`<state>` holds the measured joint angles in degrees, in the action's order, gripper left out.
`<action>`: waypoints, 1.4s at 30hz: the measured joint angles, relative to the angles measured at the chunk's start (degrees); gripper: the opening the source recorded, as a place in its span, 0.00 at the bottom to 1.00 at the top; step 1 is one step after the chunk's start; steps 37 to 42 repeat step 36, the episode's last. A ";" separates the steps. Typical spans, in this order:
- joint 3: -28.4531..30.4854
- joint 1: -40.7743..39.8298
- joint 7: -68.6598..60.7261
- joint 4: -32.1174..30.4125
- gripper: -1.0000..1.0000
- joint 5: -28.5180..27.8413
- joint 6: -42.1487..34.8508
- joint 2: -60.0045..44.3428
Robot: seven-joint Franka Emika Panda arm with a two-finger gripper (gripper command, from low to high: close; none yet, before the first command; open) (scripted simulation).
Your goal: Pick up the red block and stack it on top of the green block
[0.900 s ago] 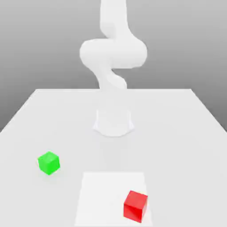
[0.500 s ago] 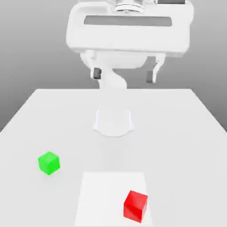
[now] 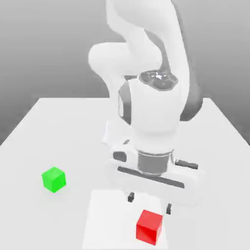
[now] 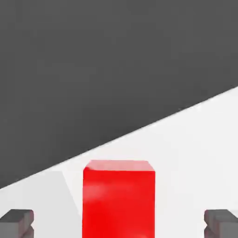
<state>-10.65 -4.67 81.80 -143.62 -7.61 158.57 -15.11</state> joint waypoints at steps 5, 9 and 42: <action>2.36 1.87 1.93 0.83 0.00 -2.45 4.57 -5.62; 2.65 2.10 2.23 0.95 0.00 -2.84 5.24 -6.34; 18.90 -26.44 -11.12 -21.62 1.00 8.59 8.14 13.67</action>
